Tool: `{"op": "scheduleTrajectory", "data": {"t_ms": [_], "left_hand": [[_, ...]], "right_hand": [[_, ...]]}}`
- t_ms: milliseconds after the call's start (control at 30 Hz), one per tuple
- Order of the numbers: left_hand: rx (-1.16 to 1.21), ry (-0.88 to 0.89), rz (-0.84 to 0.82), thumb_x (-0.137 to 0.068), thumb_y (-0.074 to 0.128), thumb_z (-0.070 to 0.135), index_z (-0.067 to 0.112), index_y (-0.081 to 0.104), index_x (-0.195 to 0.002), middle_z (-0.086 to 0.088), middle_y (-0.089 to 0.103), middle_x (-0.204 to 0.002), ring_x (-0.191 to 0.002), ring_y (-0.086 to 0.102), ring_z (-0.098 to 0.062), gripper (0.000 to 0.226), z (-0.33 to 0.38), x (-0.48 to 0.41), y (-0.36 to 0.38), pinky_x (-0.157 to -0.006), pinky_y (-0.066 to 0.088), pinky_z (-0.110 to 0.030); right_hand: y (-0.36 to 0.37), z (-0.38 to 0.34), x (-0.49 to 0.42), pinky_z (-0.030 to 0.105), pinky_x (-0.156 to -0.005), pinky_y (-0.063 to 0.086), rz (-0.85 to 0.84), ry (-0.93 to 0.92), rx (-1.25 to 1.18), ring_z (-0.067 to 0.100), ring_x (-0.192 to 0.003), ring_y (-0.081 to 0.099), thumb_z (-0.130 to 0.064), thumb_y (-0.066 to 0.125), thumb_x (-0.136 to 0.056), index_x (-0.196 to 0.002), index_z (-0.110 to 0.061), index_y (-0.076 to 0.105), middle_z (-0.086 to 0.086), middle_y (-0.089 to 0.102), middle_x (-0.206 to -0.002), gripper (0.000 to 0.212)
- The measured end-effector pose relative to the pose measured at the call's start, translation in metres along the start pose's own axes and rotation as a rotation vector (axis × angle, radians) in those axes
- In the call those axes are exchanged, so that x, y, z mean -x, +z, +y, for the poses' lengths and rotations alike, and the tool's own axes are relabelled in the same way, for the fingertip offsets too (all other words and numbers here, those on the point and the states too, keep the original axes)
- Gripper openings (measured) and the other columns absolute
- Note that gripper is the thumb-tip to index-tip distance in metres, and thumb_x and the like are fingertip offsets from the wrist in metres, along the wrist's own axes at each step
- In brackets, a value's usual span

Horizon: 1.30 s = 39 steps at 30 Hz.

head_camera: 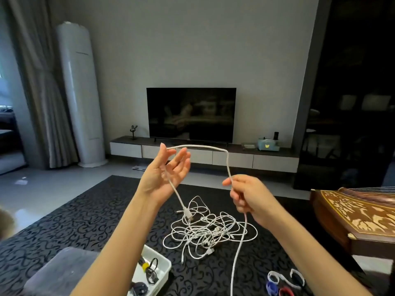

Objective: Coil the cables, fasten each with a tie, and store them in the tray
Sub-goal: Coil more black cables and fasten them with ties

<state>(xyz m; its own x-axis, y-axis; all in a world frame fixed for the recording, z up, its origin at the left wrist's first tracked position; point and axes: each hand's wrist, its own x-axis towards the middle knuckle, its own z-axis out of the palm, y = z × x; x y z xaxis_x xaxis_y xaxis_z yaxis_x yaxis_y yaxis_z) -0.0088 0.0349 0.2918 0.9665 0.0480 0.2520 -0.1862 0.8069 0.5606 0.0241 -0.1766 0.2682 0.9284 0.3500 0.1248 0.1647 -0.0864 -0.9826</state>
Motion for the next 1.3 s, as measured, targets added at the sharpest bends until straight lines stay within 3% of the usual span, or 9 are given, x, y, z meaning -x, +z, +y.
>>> {"op": "scheduleTrajectory", "data": {"t_ms": [200, 333, 467, 600, 733, 833, 967, 1167, 1300], "left_hand": [[0.034, -0.029, -0.093, -0.090, 0.044, 0.048, 0.017, 0.052, -0.085, -0.018, 0.063, -0.123, -0.117, 0.058, -0.034, 0.032, -0.023, 0.000, 0.007, -0.099, 0.039, -0.058], [-0.028, -0.009, -0.001, -0.094, 0.042, 0.049, 0.019, 0.047, -0.081, -0.003, 0.064, -0.074, -0.073, 0.067, -0.019, 0.034, -0.031, -0.006, 0.009, -0.085, 0.053, -0.048], [-0.565, 0.066, 0.233, -0.093, 0.037, 0.060, 0.019, 0.036, -0.067, 0.007, 0.032, -0.046, -0.037, 0.028, -0.006, 0.049, -0.039, -0.013, 0.016, -0.035, 0.028, -0.017], [-1.083, 0.147, 0.178, -0.087, 0.067, 0.030, 0.014, 0.051, -0.065, -0.002, 0.049, -0.060, -0.051, 0.047, -0.010, 0.031, -0.057, -0.013, 0.002, -0.047, 0.038, -0.018], [-0.915, -0.052, 0.030, -0.100, 0.044, 0.015, 0.007, 0.057, -0.087, -0.003, 0.059, -0.068, -0.063, 0.062, -0.013, 0.020, -0.076, -0.006, -0.011, -0.058, 0.054, -0.021], [-0.752, -0.113, 0.055, -0.105, 0.028, 0.024, 0.011, 0.047, -0.087, 0.005, 0.039, -0.047, -0.036, 0.036, -0.006, 0.029, -0.083, -0.005, -0.007, -0.035, 0.030, -0.017], [-0.637, -0.021, 0.151, -0.105, 0.028, 0.022, 0.012, 0.045, -0.084, 0.008, 0.030, -0.043, -0.033, 0.022, -0.003, 0.029, -0.067, -0.014, -0.005, -0.032, 0.017, -0.016], [-1.640, 0.352, 0.368, -0.099, 0.042, 0.034, 0.014, 0.047, -0.080, 0.005, 0.046, -0.066, -0.064, 0.046, -0.018, 0.028, -0.052, -0.020, -0.020, -0.054, 0.035, -0.029], [-1.811, -0.009, 0.137, -0.072, 0.047, 0.081, 0.019, 0.053, -0.096, 0.006, 0.060, -0.081, -0.073, 0.057, -0.011, 0.067, -0.057, -0.004, -0.029, -0.068, 0.045, -0.032]], "right_hand": [[0.013, 0.032, 0.012, 0.013, -0.038, 0.026, 0.038, -0.052, 0.536, 0.002, -0.036, 0.034, -0.007, 0.042, -0.091, -0.085, -0.012, 0.071, -0.007, 0.047, -0.048, 0.030], [0.010, 0.039, 0.022, 0.015, -0.040, 0.026, -0.077, -0.003, 0.660, 0.002, -0.036, 0.034, -0.008, 0.044, -0.086, -0.082, -0.016, 0.073, -0.010, 0.044, -0.044, 0.031], [0.010, 0.050, 0.039, 0.019, -0.043, 0.023, -0.259, 0.042, 0.548, 0.007, -0.043, 0.030, -0.007, 0.042, -0.087, -0.086, -0.017, 0.074, -0.007, 0.040, -0.047, 0.033], [0.010, 0.058, 0.048, 0.016, -0.042, 0.023, -0.252, -0.010, 0.487, 0.005, -0.042, 0.029, -0.010, 0.045, -0.093, -0.088, -0.013, 0.073, -0.006, 0.038, -0.049, 0.029], [0.005, 0.061, 0.049, 0.016, -0.042, 0.026, -0.228, -0.067, 0.485, 0.004, -0.041, 0.031, -0.013, 0.046, -0.095, -0.086, -0.017, 0.071, -0.006, 0.040, -0.049, 0.027], [0.001, 0.070, 0.052, 0.015, -0.043, 0.036, -0.331, -0.023, 0.448, 0.005, -0.042, 0.042, -0.017, 0.044, -0.098, -0.099, -0.012, 0.067, -0.005, 0.052, -0.050, 0.024], [-0.011, 0.089, 0.058, 0.017, -0.050, 0.043, -0.292, 0.022, 0.176, 0.006, -0.051, 0.049, -0.013, 0.048, -0.098, -0.099, -0.012, 0.066, -0.004, 0.058, -0.060, 0.019], [-0.033, 0.112, 0.062, 0.018, -0.056, 0.045, -0.184, -0.006, 0.540, 0.009, -0.054, 0.055, -0.016, 0.056, -0.093, -0.083, -0.004, 0.065, -0.005, 0.059, -0.057, 0.018], [-0.034, 0.097, 0.062, 0.019, -0.054, 0.042, -0.003, -0.132, 0.475, 0.004, -0.050, 0.052, -0.017, 0.060, -0.091, -0.075, -0.007, 0.068, -0.010, 0.057, -0.055, 0.021]]}}
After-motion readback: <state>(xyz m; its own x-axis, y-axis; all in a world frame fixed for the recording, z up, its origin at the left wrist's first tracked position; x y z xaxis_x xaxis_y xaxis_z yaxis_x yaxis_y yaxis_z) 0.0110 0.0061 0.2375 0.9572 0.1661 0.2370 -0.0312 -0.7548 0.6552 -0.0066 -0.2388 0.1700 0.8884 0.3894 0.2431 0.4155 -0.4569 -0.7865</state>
